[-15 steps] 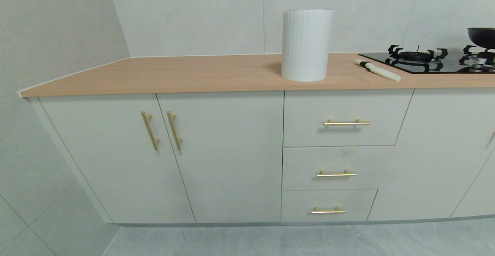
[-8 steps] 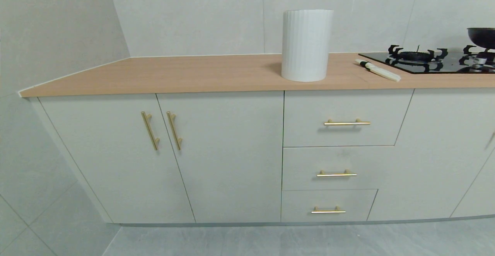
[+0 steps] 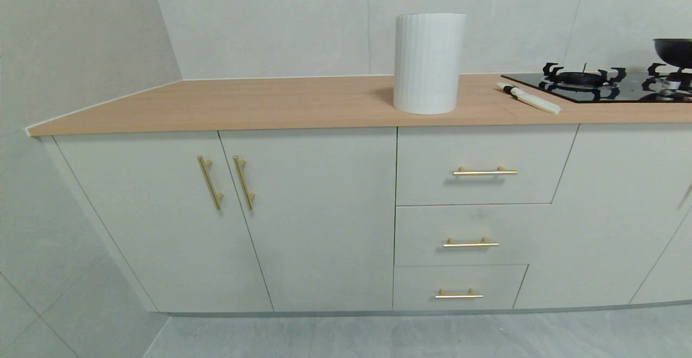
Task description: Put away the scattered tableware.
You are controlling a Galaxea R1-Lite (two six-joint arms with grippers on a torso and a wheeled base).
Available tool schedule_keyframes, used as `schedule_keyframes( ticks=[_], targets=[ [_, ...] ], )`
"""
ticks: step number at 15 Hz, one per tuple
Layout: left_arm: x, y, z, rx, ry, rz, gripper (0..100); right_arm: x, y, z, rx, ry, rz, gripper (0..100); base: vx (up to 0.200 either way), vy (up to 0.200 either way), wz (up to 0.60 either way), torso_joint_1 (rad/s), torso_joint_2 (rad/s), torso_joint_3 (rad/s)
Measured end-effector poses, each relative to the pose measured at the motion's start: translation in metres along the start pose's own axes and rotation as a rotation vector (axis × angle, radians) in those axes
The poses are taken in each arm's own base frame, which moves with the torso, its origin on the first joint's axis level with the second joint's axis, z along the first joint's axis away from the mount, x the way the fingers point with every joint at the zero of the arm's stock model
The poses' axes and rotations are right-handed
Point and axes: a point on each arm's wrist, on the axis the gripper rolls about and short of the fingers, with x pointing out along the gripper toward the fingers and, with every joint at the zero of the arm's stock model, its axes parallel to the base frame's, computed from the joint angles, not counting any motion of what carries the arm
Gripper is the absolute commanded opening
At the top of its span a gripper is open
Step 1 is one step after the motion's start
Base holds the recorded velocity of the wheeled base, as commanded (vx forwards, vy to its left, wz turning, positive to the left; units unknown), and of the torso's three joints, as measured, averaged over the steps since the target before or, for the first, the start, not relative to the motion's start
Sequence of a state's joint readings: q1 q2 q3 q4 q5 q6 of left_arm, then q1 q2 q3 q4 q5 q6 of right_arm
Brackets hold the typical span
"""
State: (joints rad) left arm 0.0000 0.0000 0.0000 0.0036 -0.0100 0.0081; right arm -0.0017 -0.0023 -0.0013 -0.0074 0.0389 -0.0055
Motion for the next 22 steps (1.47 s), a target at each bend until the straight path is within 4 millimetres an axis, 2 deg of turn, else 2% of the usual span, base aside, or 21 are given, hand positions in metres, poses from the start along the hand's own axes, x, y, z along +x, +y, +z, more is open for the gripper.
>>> schedule_keyframes(
  ticks=[11, 22],
  targets=[
    [0.0000, 0.0000, 0.0000, 0.000, 0.000, 0.000, 100, 0.0002, 0.0000, -0.0007, -0.002, 0.007, 0.003, 100, 0.000, 0.000, 0.00, 0.000, 0.00, 0.000],
    [0.0000, 0.0000, 0.0000, -0.001, 0.000, 0.000, 100, 0.0003, 0.0000, -0.0008, 0.000, 0.009, 0.004, 100, 0.200, 0.000, 0.00, 0.002, 0.00, 0.001]
  ],
)
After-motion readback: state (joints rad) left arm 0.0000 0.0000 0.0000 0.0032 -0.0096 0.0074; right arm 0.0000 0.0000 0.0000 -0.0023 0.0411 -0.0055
